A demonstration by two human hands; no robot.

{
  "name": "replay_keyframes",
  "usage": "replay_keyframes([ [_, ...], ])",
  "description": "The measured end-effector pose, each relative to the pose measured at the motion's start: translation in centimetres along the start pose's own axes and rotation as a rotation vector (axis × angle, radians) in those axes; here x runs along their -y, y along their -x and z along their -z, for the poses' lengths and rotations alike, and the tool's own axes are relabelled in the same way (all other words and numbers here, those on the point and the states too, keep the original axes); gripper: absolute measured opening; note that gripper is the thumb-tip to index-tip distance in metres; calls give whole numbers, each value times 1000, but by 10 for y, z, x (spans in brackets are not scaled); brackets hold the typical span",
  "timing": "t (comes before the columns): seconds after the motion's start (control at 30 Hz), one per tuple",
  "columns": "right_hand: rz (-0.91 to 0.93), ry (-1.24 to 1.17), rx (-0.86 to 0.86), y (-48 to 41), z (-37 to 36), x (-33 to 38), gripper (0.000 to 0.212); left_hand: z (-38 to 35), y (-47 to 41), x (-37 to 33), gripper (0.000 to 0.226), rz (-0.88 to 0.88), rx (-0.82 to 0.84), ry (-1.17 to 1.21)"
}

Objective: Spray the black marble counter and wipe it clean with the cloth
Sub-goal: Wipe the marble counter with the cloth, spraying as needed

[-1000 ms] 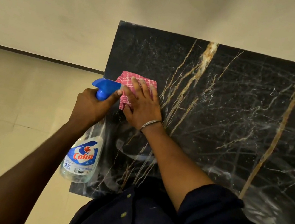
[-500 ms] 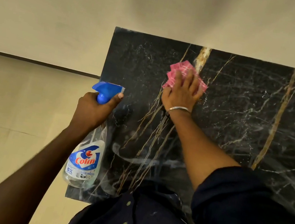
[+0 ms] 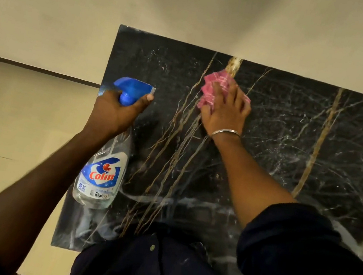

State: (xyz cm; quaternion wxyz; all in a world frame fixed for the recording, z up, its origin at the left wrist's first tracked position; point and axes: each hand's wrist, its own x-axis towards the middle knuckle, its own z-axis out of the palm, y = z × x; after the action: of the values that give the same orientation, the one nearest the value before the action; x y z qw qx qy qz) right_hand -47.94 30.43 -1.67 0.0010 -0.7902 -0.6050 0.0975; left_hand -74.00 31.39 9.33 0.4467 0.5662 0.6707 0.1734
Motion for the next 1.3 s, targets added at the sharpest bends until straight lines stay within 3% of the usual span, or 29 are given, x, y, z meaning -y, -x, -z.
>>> replay_keyframes([
  [0.1, -185, -26, 20, -11, 6, -31, 66, -5, 4, -4, 51, 20, -8, 6],
  [0.2, -309, -74, 23, -23, 3, -5, 68, -6, 7, -6, 44, 8, -19, 14],
  [0.43, 132, -24, 127, -40, 1, 96, 69, -2, 7, -8, 51, 69, -57, -24],
  [0.6, 318, 55, 68, -40, 2, 41, 68, -7, 2, -18, 51, 60, -39, -10],
  [0.77, 78, -15, -5, -40, 7, -38, 66, -18, 4, -31, 44, 35, -42, 40],
  [0.93, -139, -123, 44, -37, 6, -10, 69, -19, 13, -35, 47, 5, -47, 41],
  [1.13, 239, -48, 116, 11, -5, 65, 68, -15, 26, -30, 44, -8, -65, 13],
  [1.3, 314, 15, 114, 29, -1, 37, 62, -11, 40, -29, 43, -7, -80, 32],
])
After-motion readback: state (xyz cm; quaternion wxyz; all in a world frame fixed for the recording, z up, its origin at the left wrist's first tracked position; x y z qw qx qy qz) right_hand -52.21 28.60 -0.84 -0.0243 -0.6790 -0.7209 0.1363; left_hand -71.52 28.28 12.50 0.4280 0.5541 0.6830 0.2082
